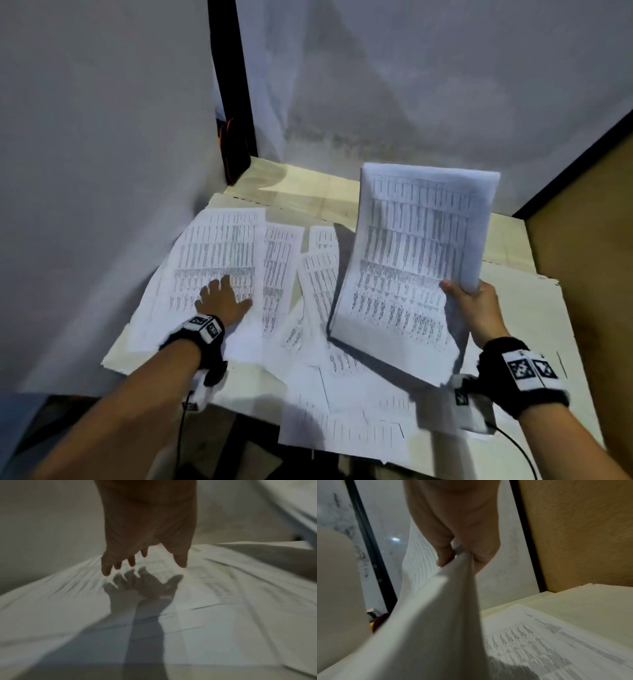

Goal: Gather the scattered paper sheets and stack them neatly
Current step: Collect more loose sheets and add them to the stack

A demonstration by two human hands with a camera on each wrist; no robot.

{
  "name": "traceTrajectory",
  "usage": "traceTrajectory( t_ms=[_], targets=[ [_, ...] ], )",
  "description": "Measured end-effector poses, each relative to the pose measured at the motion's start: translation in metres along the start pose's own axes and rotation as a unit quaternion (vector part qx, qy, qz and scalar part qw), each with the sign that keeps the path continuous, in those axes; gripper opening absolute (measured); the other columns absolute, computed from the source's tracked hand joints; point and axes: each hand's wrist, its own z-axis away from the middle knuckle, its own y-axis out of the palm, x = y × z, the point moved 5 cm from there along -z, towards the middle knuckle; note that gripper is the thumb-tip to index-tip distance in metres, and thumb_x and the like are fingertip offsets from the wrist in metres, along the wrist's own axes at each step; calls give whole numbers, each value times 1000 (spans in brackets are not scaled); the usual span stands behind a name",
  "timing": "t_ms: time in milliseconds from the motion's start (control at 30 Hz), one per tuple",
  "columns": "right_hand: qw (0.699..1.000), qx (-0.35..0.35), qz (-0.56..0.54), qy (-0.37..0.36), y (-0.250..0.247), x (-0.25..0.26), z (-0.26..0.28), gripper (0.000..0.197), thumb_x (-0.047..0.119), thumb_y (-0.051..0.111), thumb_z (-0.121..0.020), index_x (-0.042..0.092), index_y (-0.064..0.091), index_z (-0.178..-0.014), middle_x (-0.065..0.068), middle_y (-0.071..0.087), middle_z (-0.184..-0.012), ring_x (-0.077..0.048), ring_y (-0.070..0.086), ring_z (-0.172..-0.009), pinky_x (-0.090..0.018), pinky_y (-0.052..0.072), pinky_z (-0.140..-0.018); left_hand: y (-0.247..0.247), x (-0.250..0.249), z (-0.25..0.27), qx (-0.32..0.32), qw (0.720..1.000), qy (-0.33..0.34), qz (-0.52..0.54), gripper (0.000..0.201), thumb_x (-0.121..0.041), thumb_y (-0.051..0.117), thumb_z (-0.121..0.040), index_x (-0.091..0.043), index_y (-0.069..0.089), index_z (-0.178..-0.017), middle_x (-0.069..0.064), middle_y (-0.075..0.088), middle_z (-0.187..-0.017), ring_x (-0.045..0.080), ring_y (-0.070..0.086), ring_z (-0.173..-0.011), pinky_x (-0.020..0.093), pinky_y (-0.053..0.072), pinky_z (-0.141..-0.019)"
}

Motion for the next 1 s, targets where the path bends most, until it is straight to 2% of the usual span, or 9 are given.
traceTrajectory(
  t_ms=[100, 200, 300, 433, 533, 633, 733, 867, 1000],
  targets=[
    [1000, -7, 8, 6, -7, -9, -7, 10, 7, 64, -83, 2, 57, -88, -14, 57, -83, -24, 50, -79, -36, 39, -72, -20, 38, -18, -46, 993, -107, 30, 74, -40, 55, -85, -8, 20, -142, 20, 22, -149, 40, 19, -136, 53, 20, -110],
    [999, -16, 20, 20, -10, -22, -12, 11, 9, 66, -81, 9, 58, -74, -10, 55, -69, -24, 50, -73, -37, 40, -69, -32, 73, -32, -8, 981, -195, 11, 91, -52, 54, -83, -11, 4, -147, 20, 1, -155, 42, 1, -141, 55, 10, -113],
    [999, -20, 14, 32, -8, -30, -11, 19, 7, 65, -82, 14, 54, -67, -10, 53, -57, -23, 46, -57, -35, 40, -60, -24, 66, -32, 11, 989, -148, 26, 96, -53, 59, -79, -21, 0, -147, 14, -8, -156, 43, -8, -141, 58, 6, -114],
    [999, -16, 11, 31, 2, -30, -10, 15, 7, 64, -82, 12, 56, -71, -5, 57, -53, -23, 46, -58, -32, 39, -58, -16, 43, -23, 1, 996, -85, 9, 92, -56, 65, -72, -28, 16, -144, 12, 8, -154, 40, 12, -137, 54, 16, -110],
    [1000, -13, -7, 26, 6, -24, -10, 6, 5, 62, -84, 3, 57, -84, -8, 52, -58, -23, 45, -55, -33, 40, -59, -37, 60, -27, -33, 985, -165, 41, 98, -55, 69, -69, -13, 19, -142, 21, 19, -148, 41, 21, -133, 53, 25, -107],
    [999, -19, -16, 22, 4, -21, -12, 6, 5, 62, -83, 4, 57, -86, 5, 57, -39, -23, 46, -54, -30, 41, -53, -54, 79, -33, -43, 970, -233, 49, 108, -49, 75, -65, 5, 16, -138, 27, 22, -144, 41, 23, -134, 50, 25, -108],
    [999, -16, -9, 28, 5, -26, -15, 10, 6, 63, -82, 9, 59, -75, 12, 58, -39, -24, 47, -55, -30, 41, -56, -48, 75, -36, -22, 973, -225, 46, 109, -47, 77, -65, 5, 15, -139, 25, 21, -147, 41, 23, -135, 50, 25, -109],
    [1000, -11, -3, 28, 8, -26, -14, 19, 6, 64, -82, 15, 56, -68, 7, 59, -41, -22, 47, -56, -31, 42, -58, -37, 56, -30, -8, 981, -188, 36, 93, -46, 81, -59, -2, 37, -127, 22, 28, -137, 39, 27, -126, 49, 33, -102],
    [999, -21, -4, 24, 7, -26, -14, 21, 6, 64, -82, 16, 56, -66, 5, 58, -45, -15, 51, -54, -31, 42, -62, -30, 43, -29, -21, 976, -181, 122, 102, -24, 88, -54, 8, 26, -130, 27, 26, -139, 44, 38, -123, 48, 39, -101]
  ],
)
